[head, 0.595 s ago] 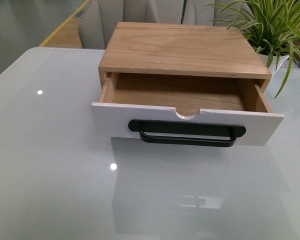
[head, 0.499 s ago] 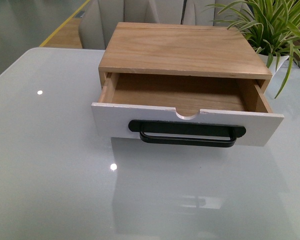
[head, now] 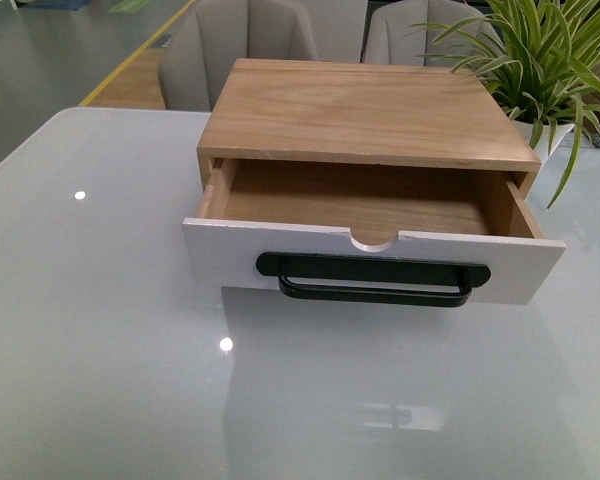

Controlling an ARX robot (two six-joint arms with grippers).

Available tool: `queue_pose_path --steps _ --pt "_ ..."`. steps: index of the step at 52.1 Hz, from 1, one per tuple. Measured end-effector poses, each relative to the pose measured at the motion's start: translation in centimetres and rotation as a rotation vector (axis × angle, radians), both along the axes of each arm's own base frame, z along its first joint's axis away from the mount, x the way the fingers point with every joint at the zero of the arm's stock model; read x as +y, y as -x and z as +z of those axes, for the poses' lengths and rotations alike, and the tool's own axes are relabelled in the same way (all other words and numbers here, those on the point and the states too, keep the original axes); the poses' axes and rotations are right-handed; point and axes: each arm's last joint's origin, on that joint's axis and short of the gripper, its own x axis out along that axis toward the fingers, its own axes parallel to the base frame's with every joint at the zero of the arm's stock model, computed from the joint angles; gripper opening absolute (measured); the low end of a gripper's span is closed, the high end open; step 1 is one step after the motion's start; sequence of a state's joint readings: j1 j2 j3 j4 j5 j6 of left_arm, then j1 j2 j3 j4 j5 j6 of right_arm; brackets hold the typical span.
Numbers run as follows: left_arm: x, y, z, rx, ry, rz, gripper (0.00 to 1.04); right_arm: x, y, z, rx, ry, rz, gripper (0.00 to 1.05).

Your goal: Close drawer sideways

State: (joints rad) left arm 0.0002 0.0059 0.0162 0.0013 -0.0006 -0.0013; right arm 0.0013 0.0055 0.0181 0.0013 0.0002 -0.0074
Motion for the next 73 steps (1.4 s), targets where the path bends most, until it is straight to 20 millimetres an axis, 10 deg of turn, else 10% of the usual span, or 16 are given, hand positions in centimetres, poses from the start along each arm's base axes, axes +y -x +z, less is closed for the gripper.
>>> queue_pose_path --steps 6,15,32,73 --pt "0.0 0.0 0.0 0.009 0.002 -0.013 0.96 0.0 -0.1 -0.2 0.075 -0.015 -0.041 0.96" --pt "-0.7 -1.8 -0.1 0.467 0.07 -0.286 0.96 0.7 -3.2 -0.1 0.231 0.107 -0.028 0.96" --pt "-4.2 -10.4 -0.6 0.414 -0.229 -0.636 0.96 2.6 -11.3 -0.9 0.348 0.51 0.333 0.96" --pt "-11.8 -15.3 -5.9 0.308 -0.568 -1.083 0.96 9.1 -16.5 -5.7 0.393 0.871 0.736 0.96"
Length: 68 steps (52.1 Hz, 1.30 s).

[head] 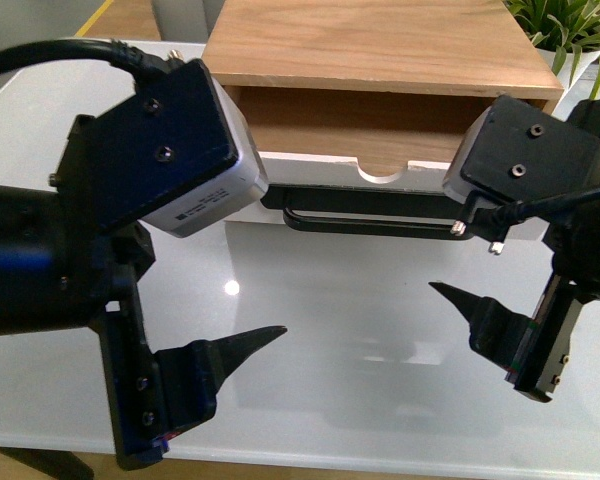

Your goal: Close drawer sideways

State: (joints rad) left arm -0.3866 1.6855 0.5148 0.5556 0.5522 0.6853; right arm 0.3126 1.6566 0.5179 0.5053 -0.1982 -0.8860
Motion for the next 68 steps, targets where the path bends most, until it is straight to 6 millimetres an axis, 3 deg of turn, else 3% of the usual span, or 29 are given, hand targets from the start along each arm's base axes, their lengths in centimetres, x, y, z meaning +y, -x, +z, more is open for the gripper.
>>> queue_pose_path --steps 26,68 --pt "-2.0 -2.4 -0.9 0.011 -0.006 -0.032 0.96 1.2 -1.3 -2.1 0.035 0.004 0.029 0.96" --pt "-3.4 -5.0 -1.5 0.041 -0.021 -0.038 0.96 2.0 -2.2 -2.5 0.051 0.005 0.067 0.96"
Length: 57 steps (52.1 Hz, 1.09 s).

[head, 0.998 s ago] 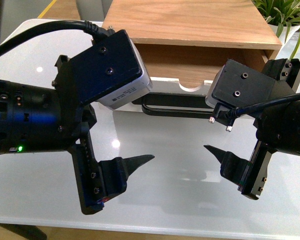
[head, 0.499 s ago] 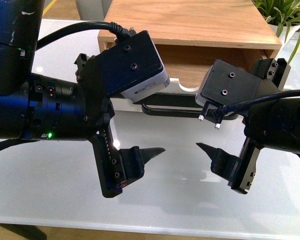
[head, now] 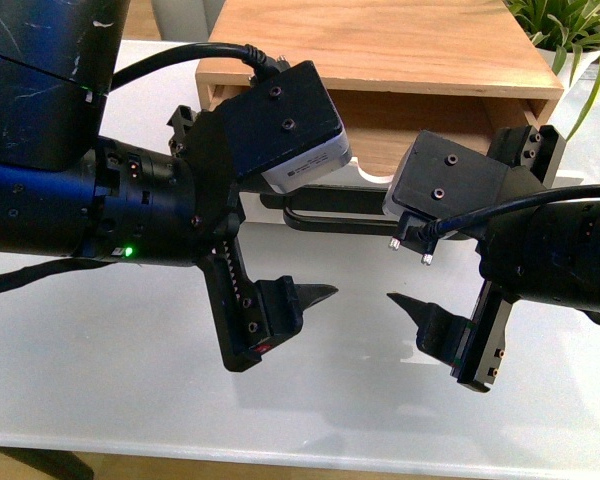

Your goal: Close drawer sideways

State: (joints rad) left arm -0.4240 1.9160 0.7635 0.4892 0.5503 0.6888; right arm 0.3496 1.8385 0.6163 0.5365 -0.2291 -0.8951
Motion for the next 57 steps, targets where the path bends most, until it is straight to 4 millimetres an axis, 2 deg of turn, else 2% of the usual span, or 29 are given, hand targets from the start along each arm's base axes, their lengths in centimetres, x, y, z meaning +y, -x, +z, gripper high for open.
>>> queue_pose_path --steps 34,57 --pt "-0.9 -1.5 -1.1 0.023 -0.012 -0.007 0.96 0.3 -0.7 -0.8 0.022 0.011 0.013 0.96" --pt "-1.5 -1.7 -1.4 0.024 -0.023 -0.026 0.96 0.4 -1.0 -1.1 0.036 0.016 0.022 0.96"
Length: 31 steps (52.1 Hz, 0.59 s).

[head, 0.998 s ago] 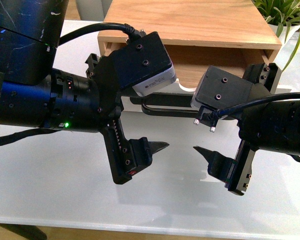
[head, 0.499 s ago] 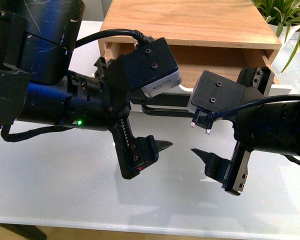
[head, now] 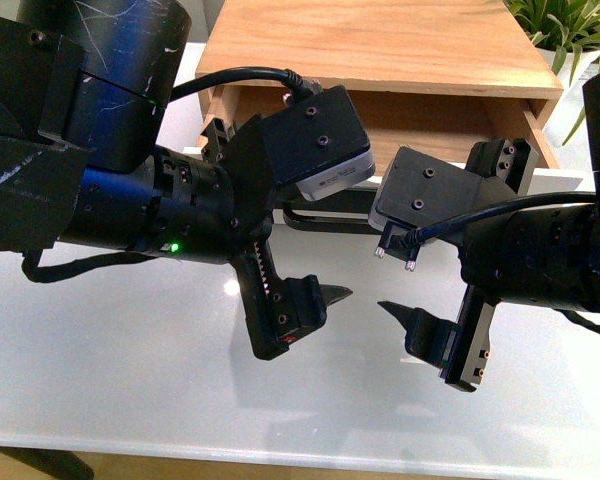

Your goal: Close drawer sideways

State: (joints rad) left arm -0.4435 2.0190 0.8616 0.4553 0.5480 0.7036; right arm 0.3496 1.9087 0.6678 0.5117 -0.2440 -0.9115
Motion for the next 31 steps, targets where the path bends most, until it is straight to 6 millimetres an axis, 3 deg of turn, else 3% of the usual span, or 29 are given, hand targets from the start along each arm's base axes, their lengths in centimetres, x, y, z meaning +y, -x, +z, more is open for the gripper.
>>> queue_pose_path --steps 31 --pt "-0.8 -0.47 -0.68 -0.015 -0.056 -0.023 0.96 0.21 -0.42 -0.49 0.019 0.009 0.008 0.96"
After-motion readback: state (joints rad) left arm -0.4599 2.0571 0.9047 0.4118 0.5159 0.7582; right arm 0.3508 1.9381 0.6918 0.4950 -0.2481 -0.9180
